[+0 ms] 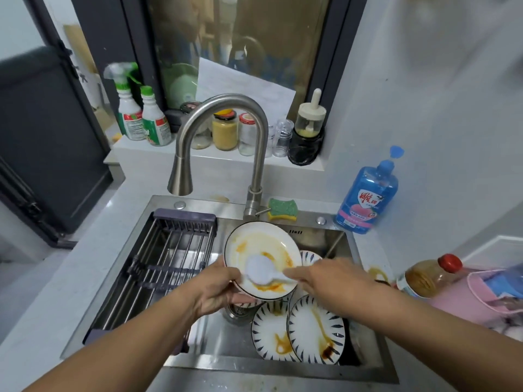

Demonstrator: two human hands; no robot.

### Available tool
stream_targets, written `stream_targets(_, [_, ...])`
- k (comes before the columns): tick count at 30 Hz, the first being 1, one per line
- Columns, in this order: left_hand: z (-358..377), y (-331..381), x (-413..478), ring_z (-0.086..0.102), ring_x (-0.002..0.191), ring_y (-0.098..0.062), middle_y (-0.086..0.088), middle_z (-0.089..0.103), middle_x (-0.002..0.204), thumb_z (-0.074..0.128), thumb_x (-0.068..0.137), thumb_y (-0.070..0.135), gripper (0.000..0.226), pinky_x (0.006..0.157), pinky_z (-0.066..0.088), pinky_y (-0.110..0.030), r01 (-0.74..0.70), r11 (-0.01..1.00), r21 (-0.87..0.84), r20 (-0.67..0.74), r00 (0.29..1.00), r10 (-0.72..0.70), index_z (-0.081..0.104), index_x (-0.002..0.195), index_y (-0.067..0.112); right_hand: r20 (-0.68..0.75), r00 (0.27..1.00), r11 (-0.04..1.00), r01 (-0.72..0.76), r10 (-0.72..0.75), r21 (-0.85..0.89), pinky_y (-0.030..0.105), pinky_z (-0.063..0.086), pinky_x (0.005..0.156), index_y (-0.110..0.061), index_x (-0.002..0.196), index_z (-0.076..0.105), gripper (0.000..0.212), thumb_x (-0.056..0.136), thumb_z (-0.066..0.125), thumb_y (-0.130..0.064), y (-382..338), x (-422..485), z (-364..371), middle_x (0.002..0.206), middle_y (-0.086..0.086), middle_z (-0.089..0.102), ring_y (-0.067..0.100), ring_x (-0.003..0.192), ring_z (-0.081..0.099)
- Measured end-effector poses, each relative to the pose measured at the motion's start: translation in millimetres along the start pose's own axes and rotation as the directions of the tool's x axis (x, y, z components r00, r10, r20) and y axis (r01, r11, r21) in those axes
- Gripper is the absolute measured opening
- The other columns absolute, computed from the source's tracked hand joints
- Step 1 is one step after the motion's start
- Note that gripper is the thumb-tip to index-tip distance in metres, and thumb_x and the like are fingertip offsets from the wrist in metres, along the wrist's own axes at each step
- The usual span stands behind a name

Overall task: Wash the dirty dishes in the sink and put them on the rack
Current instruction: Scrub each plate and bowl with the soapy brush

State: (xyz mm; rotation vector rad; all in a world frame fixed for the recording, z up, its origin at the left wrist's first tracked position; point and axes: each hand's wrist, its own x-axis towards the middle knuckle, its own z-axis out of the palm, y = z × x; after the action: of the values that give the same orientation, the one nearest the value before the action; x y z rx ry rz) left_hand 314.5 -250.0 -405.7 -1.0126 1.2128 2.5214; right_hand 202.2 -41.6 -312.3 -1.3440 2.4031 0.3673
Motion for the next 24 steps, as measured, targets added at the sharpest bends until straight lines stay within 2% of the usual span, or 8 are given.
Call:
stream_targets(4, [-5.1, 2.5, -12.3, 0.072, 0.096, -0.046, -0.024, 0.062, 0.129, 0.038, 0.090, -0.022, 0.056, 0.058, 0.061, -0.059, -0.030, 0.999, 0.039, 0.015, 0.999, 0.030, 0.047, 0.134, 0.012, -0.019, 0.986, 0.986, -0.166, 0.166, 0.008, 0.040, 0.053, 0.081, -0.054, 0.148, 0.035, 0.048, 0.107, 0.037, -0.029, 23.2, -2.4, 2.5, 0.122, 0.003, 0.063, 0.028, 0.106, 0.064])
stream_targets(9, [1.6, -6.7, -14.5, 0.069, 0.102, -0.052, -0.028, 0.060, 0.130, 0.036, 0.087, -0.025, 0.064, 0.069, 0.056, -0.070, -0.012, 0.999, 0.043, 0.052, 0.999, 0.010, 0.047, 0.136, 0.015, -0.065, 0.998, 0.990, -0.015, 0.025, 0.144, 0.039, 0.052, 0.085, -0.052, 0.148, 0.038, 0.041, 0.109, 0.032, -0.041, -12.7, -0.8, -6.6, 0.130, 0.003, 0.063, 0.030, 0.114, 0.061])
stream_targets(11, [1.0, -8.7, -14.9, 0.067, 0.104, -0.054, -0.029, 0.058, 0.131, 0.034, 0.085, -0.027, 0.066, 0.069, 0.055, -0.071, -0.020, 1.000, 0.022, 0.049, 0.999, 0.019, 0.048, 0.135, 0.015, -0.043, 0.999, 0.992, 0.017, -0.012, 0.123, 0.038, 0.050, 0.081, -0.054, 0.149, 0.035, 0.042, 0.109, 0.032, -0.040, -16.5, -10.3, 0.8, 0.128, 0.003, 0.063, 0.030, 0.110, 0.062])
stream_targets(15, [0.4, -10.7, -19.1, 0.065, 0.108, -0.051, -0.022, 0.058, 0.131, 0.033, 0.088, -0.024, 0.063, 0.068, 0.058, -0.067, -0.042, 0.999, -0.015, 0.031, 0.999, 0.043, 0.047, 0.134, 0.017, -0.068, 0.984, 0.984, -0.158, 0.164, 0.084, 0.042, 0.057, 0.076, -0.058, 0.140, 0.036, 0.046, 0.106, 0.039, -0.027, 22.5, -16.6, 1.5, 0.111, -0.001, 0.068, 0.026, 0.092, 0.066])
stream_targets(18, [3.8, -12.4, -16.4, 0.066, 0.109, -0.050, -0.022, 0.060, 0.133, 0.039, 0.089, -0.020, 0.060, 0.081, 0.053, -0.074, -0.048, 0.998, 0.043, 0.034, 0.998, 0.047, 0.046, 0.136, 0.016, -0.109, 0.975, 0.976, -0.178, 0.191, 0.125, 0.045, 0.058, 0.078, -0.054, 0.135, 0.041, 0.045, 0.104, 0.041, -0.022, 27.7, -6.6, -5.0, 0.110, 0.002, 0.067, 0.028, 0.093, 0.066])
stream_targets(20, [13.3, -14.9, -17.0, 0.067, 0.109, -0.049, -0.023, 0.063, 0.132, 0.050, 0.096, -0.009, 0.050, 0.088, 0.049, -0.075, -0.035, 0.999, 0.020, 0.051, 0.998, 0.034, 0.045, 0.140, 0.013, -0.123, 0.980, 0.977, -0.133, 0.154, 0.166, 0.043, 0.056, 0.081, -0.054, 0.142, 0.038, 0.048, 0.106, 0.038, -0.022, 17.5, 2.9, -8.6, 0.120, 0.005, 0.065, 0.031, 0.102, 0.065])
stream_targets(22, [21.5, -16.8, -19.5, 0.067, 0.113, -0.046, -0.023, 0.066, 0.131, 0.053, 0.104, 0.021, 0.041, 0.087, 0.051, -0.071, -0.025, 0.997, -0.077, 0.088, 0.996, 0.031, 0.047, 0.143, 0.010, -0.131, 0.985, 0.979, -0.088, 0.113, 0.183, 0.040, 0.053, 0.079, -0.055, 0.147, 0.034, 0.049, 0.108, 0.033, -0.026, 4.6, 8.3, -10.7, 0.123, 0.007, 0.063, 0.031, 0.103, 0.062])
stream_targets(24, [24.7, -16.6, -22.5, 0.064, 0.118, -0.044, -0.023, 0.065, 0.132, 0.044, 0.103, 0.048, 0.056, 0.090, 0.051, -0.068, -0.036, 0.984, -0.175, 0.133, 0.989, 0.060, 0.052, 0.141, 0.008, -0.132, 0.988, 0.978, -0.054, 0.082, 0.204, 0.038, 0.049, 0.074, -0.054, 0.148, 0.035, 0.045, 0.110, 0.031, -0.031, -3.2, 7.5, -10.6, 0.122, 0.005, 0.063, 0.029, 0.100, 0.061])
